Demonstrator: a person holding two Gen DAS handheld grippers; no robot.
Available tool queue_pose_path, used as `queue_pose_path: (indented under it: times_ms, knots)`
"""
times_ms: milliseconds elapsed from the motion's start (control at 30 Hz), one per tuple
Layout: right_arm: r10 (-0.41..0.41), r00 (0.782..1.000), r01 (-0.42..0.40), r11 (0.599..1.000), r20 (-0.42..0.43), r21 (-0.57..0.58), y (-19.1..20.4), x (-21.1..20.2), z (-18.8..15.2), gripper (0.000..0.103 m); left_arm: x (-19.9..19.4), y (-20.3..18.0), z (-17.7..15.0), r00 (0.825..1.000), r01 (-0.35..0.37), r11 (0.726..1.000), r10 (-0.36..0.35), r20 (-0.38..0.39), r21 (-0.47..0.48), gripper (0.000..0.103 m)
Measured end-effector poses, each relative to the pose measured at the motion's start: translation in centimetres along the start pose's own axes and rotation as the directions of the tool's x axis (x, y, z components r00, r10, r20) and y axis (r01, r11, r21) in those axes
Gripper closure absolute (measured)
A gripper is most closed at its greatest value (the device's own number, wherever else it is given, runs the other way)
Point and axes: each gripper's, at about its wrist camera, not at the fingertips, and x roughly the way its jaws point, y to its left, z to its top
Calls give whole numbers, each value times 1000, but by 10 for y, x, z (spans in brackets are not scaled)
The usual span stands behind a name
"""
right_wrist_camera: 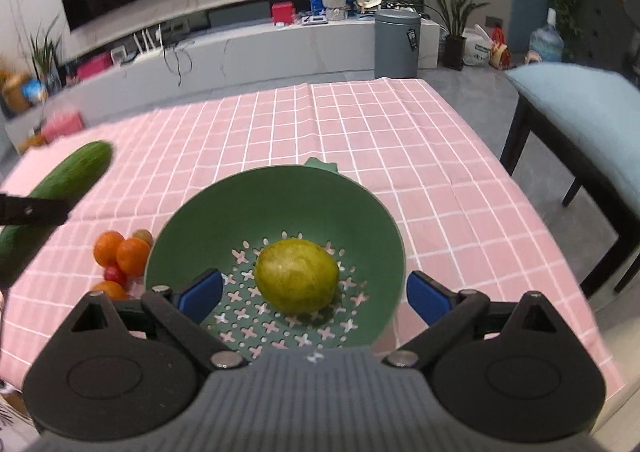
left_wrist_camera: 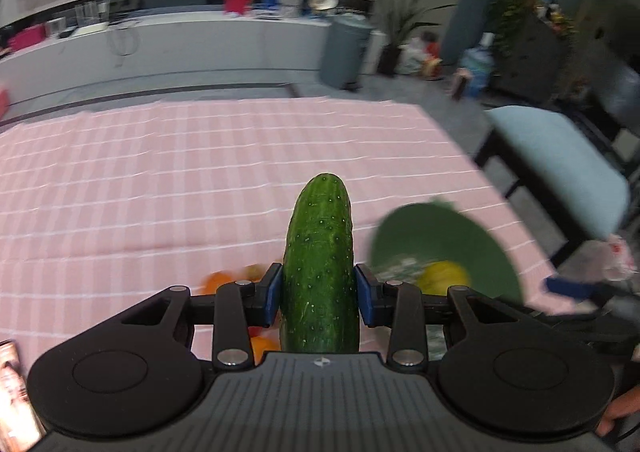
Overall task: Organize fruits
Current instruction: 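Lift the cucumber with the left gripper and lower it into the colander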
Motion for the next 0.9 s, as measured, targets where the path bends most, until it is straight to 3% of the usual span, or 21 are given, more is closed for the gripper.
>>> queue_pose_path:
  times_ms: [267, 400, 500, 667, 900]
  knots:
    - [49, 997, -54, 995, 58, 86, -14, -2, -7, 14, 46, -35, 20, 989, 133, 991, -135, -63, -32, 61]
    - [73, 995, -78, 992, 61, 94, -18, 0, -8, 14, 67, -51, 19, 987, 123, 992, -124, -106, -15, 61]
    - [68, 996, -73, 993, 57, 96, -19, 3, -9, 14, 77, -56, 16, 976, 127, 992, -129, -178, -23, 61]
    - [71, 996, -75, 993, 48, 95, -20, 6, -10, 14, 90, -61, 8, 970, 56, 998, -50, -239, 17, 61]
    - [53, 998, -54, 996, 16, 71, -18, 12, -10, 13, 112, -69, -1, 953, 19, 998, 2, -304, 67, 61]
